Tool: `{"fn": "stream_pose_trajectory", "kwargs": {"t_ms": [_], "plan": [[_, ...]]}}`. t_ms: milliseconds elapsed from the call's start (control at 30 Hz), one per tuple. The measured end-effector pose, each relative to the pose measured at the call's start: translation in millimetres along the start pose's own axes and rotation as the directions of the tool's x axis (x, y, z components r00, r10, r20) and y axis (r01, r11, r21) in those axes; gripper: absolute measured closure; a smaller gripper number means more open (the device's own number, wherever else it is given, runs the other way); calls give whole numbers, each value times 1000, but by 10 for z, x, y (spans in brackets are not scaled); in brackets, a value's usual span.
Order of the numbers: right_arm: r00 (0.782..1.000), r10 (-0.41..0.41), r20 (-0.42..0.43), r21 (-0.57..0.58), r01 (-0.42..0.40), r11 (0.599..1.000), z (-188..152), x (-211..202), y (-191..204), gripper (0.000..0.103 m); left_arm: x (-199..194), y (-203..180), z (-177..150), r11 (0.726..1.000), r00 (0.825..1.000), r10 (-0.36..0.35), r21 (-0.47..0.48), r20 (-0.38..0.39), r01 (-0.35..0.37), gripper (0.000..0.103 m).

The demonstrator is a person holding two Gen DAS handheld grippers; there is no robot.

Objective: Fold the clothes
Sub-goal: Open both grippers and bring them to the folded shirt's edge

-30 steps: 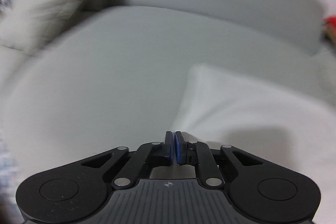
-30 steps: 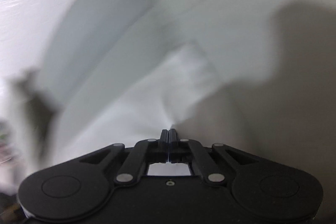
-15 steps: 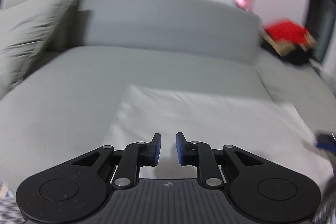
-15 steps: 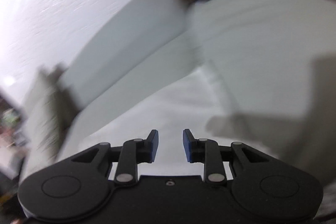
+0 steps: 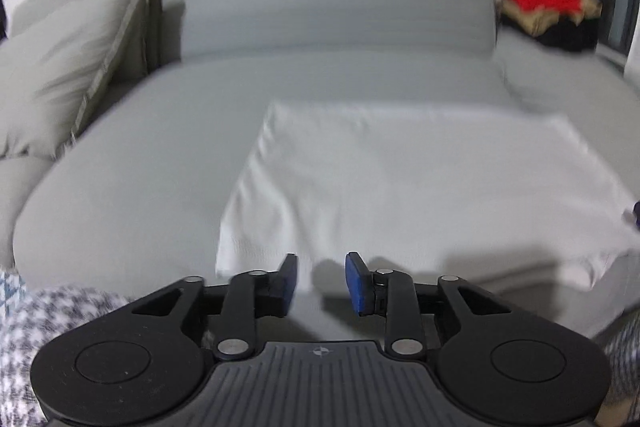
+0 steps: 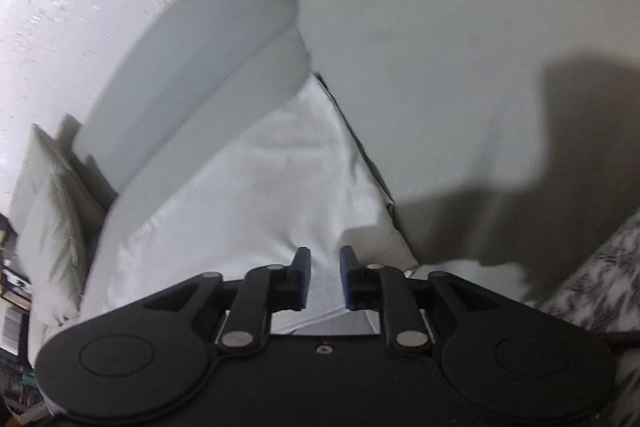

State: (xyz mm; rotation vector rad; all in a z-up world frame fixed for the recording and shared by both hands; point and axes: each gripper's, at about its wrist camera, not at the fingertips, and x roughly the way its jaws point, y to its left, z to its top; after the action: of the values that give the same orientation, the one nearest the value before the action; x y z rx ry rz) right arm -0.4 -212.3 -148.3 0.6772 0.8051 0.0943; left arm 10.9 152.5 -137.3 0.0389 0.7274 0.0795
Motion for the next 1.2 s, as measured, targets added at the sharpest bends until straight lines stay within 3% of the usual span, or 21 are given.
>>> {"fn": "stream_pose_trajectory", "kwargs": {"t_ms": [67,233,367,467,633,700,767,833,900,933,967,1067,1200], "plan": [[998,66,17,-26,-66,998,-5,-20,58,81,-17,-104,76,999,999,-31,13,45,30,69],[976,218,-12,-152,-217,964,-17,117,424,81,165,-623,252,987,992,-111,127,62,103,66],[986,156,-50,-248,-164,955,-14,455,726,81,372,-867,217,979,993,-118,165,-20,120,64],[993,51,-110,-295,-81,952,-145,487,795,85,331,-899,122,969,991,-120,209,-62,130,64],[983,35,-181,-321,-93,942,-328,162,676,85,116,-703,-197,952,961,-166,217,-222,215,64],[971,36,-237,-272,-102,957,-407,21,478,81,30,-623,-320,945,942,-184,213,-281,248,65],[965,64,-255,-181,-113,977,-406,-63,261,71,-104,-531,-306,953,950,-220,159,-221,257,64],[970,119,-213,-112,-145,983,-322,-160,130,65,-219,-503,-235,959,967,-221,151,-128,239,58],[977,169,-133,-52,-177,983,-232,-268,45,48,-300,-494,-159,964,976,-213,149,-52,218,55],[978,187,-92,-18,-189,982,-193,-315,-3,33,-297,-503,-123,967,978,-205,145,-44,209,54],[979,196,-54,25,-194,981,-165,-350,-64,29,-292,-511,-87,969,980,-198,142,-36,201,53],[980,197,29,153,-199,968,-104,-395,-247,29,-208,-536,8,974,980,-193,109,-39,196,52],[972,234,0,229,-228,946,-103,-300,-320,36,-111,-576,32,974,976,-216,57,-40,218,51]]}}
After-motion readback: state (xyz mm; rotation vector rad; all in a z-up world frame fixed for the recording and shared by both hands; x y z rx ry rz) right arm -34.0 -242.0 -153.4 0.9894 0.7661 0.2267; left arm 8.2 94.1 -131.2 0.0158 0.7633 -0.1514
